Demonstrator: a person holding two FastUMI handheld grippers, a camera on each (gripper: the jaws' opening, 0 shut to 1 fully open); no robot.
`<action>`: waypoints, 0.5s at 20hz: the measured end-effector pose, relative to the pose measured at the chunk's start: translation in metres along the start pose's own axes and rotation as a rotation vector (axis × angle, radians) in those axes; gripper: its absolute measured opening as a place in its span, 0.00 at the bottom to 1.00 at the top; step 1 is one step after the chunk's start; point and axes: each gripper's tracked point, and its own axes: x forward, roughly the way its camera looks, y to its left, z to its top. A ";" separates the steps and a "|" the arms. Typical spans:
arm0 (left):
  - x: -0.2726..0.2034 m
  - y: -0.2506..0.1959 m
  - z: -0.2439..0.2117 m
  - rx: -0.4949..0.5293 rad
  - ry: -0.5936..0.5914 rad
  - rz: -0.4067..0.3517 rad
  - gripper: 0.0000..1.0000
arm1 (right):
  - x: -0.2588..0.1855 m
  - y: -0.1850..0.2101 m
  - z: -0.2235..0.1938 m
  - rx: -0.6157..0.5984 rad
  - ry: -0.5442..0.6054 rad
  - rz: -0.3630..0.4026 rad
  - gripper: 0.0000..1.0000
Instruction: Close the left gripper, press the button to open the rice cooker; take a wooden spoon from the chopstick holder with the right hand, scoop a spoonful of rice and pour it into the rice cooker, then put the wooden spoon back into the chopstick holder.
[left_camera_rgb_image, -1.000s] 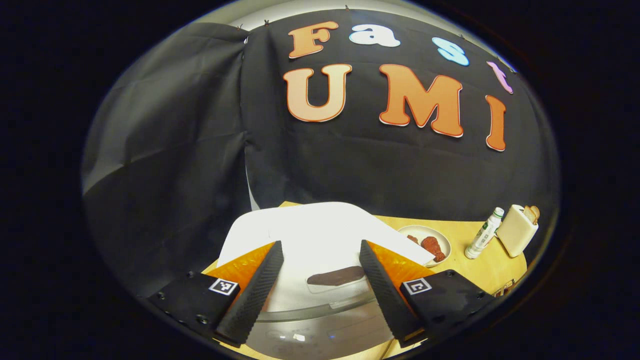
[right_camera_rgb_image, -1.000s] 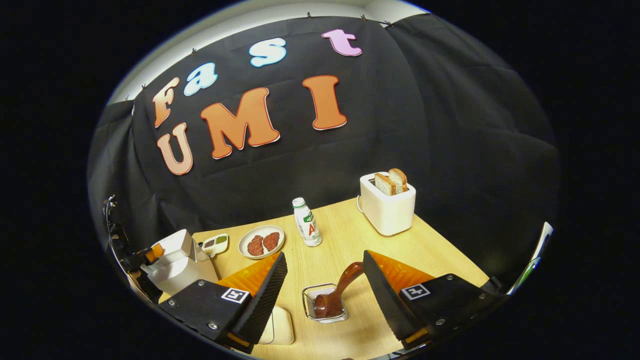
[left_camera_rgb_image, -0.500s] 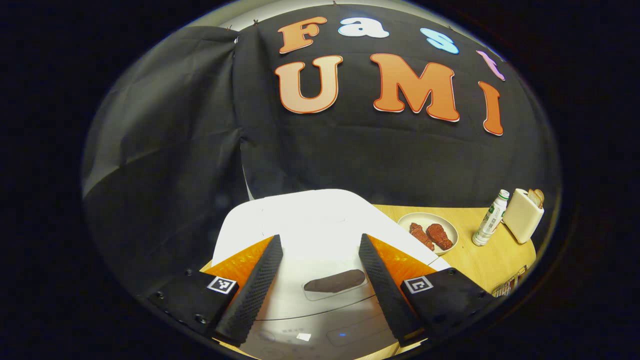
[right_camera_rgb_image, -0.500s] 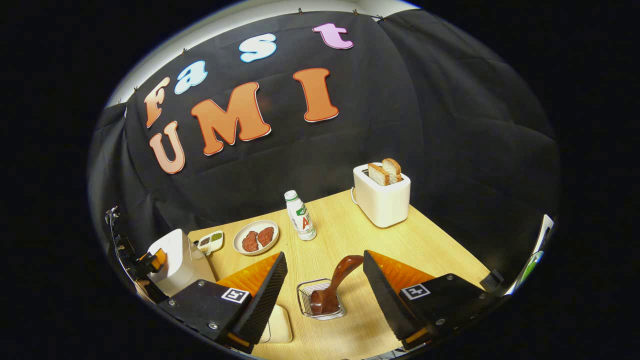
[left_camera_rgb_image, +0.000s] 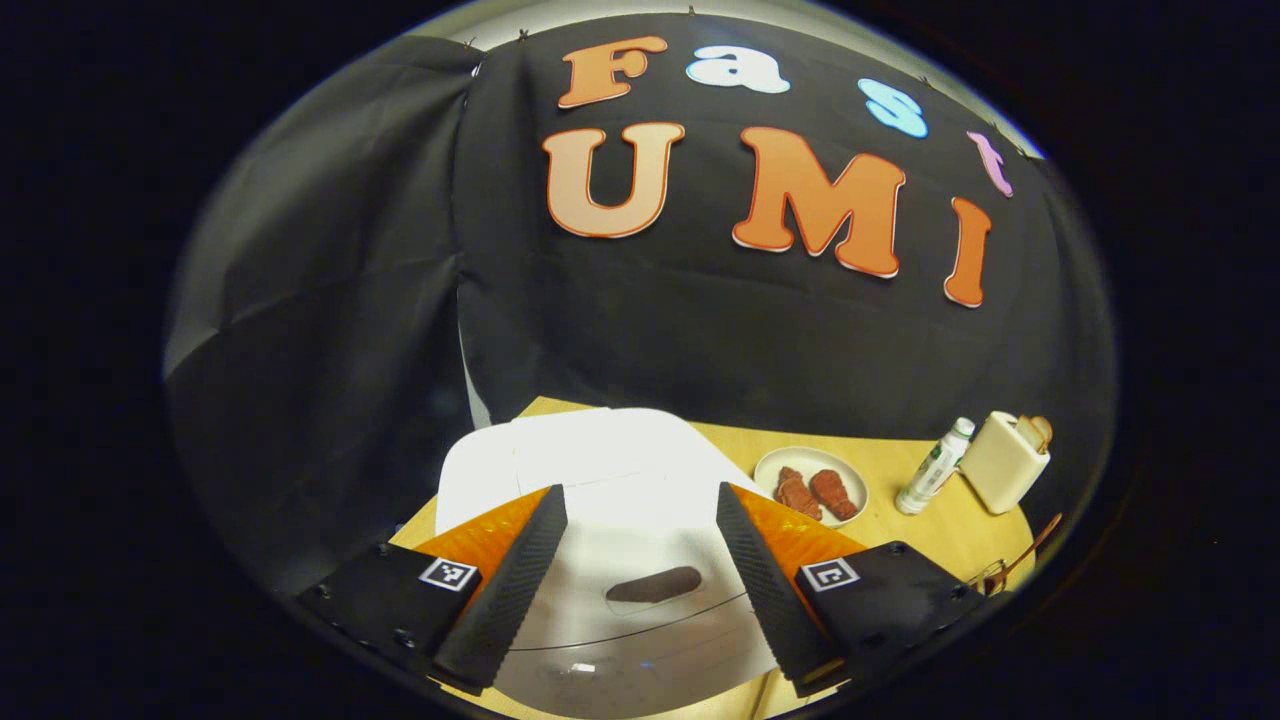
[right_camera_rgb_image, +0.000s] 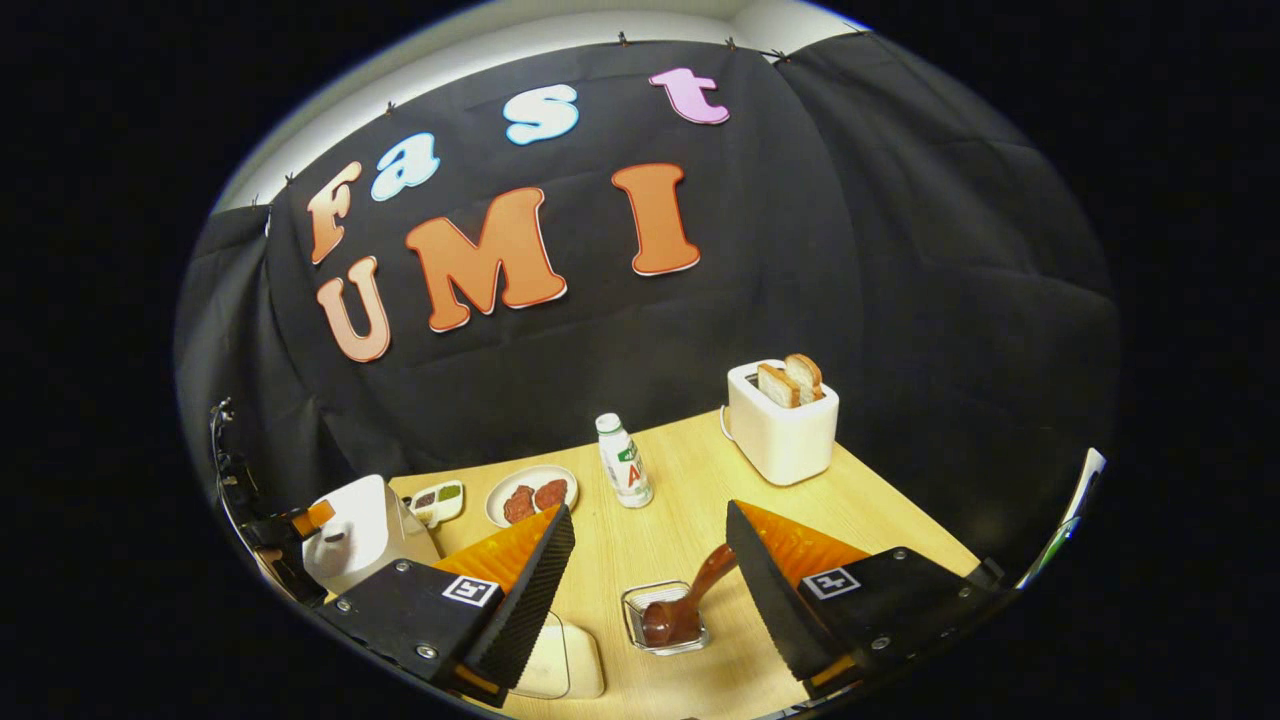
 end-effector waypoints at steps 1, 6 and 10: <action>-0.011 0.001 0.016 0.006 -0.024 -0.004 1.00 | -0.001 0.007 0.007 -0.002 -0.014 0.011 0.95; -0.066 0.008 0.100 0.027 -0.150 -0.031 1.00 | -0.009 0.042 0.040 -0.022 -0.087 0.061 0.95; -0.108 0.008 0.148 0.061 -0.237 -0.053 1.00 | -0.020 0.054 0.074 -0.069 -0.165 0.056 0.95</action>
